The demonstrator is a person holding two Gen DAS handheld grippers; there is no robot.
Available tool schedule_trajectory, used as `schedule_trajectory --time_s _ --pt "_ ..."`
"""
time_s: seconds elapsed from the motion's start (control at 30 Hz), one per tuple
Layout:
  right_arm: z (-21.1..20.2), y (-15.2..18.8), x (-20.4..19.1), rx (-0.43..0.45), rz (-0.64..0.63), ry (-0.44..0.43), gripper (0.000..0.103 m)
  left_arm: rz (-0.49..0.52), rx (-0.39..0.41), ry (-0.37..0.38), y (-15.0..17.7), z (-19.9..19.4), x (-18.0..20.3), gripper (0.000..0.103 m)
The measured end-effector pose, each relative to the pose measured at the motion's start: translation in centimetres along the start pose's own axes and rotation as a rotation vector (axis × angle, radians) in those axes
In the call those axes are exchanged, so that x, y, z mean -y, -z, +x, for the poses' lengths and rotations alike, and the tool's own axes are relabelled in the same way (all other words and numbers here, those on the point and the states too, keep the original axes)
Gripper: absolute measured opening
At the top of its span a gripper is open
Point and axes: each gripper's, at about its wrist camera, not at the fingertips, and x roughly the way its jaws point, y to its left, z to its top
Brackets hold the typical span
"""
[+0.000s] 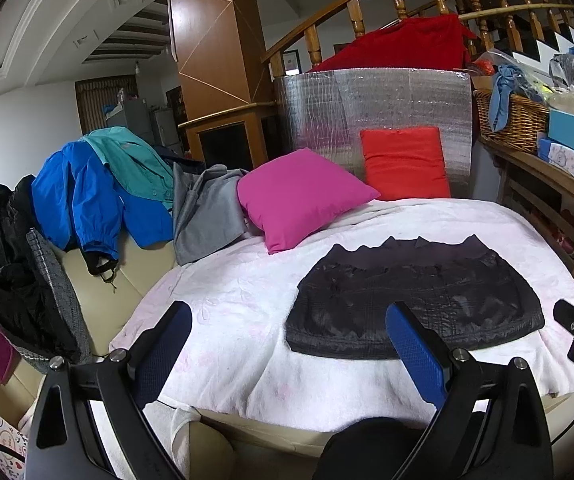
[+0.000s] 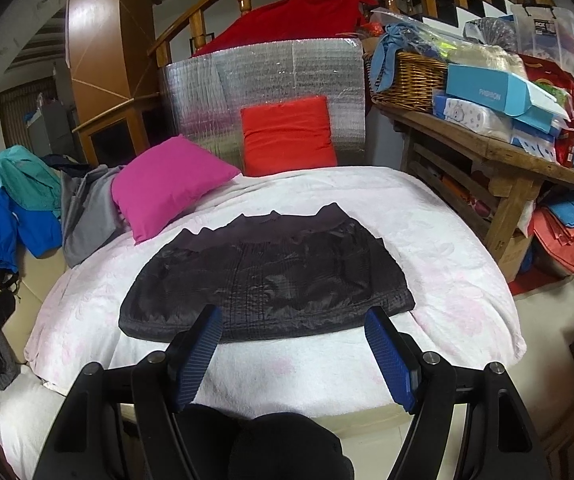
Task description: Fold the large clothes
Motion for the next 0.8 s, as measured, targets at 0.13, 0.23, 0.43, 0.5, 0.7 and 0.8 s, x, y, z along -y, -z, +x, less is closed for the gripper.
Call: schedule_trajectory --time_s 0.13,0.23,0.43,0.5,0.7,0.8 --pt "0.6 -0.2 0.0 -0.006 -0.002 0.007 0.077 0.000 -0.006 0.004 -0.3 0.6 0.2 0.098" --pt "1.1 -0.4 0.3 -0.009 0.007 0.010 0.077 0.008 -0.015 0.007 -0.4 1.2 0.7 0.098" --pt "2.6 -1.2 0.3 -0.027 0.001 0.009 0.077 0.010 -0.035 0.008 -1.0 2.7 1.4 0.098" --pt "3.2 -1.5 0.2 -0.029 -0.002 0.011 0.077 0.013 -0.039 0.003 -1.4 3.3 1.7 0.098" --pt "5.5 -2.0 0.5 -0.055 0.003 0.019 0.077 0.030 -0.053 -0.003 -2.0 5.3 2.6 0.098" --pt "7.0 -2.1 0.4 -0.081 0.002 0.027 0.077 0.036 -0.066 0.000 -2.2 6.5 2.9 0.098"
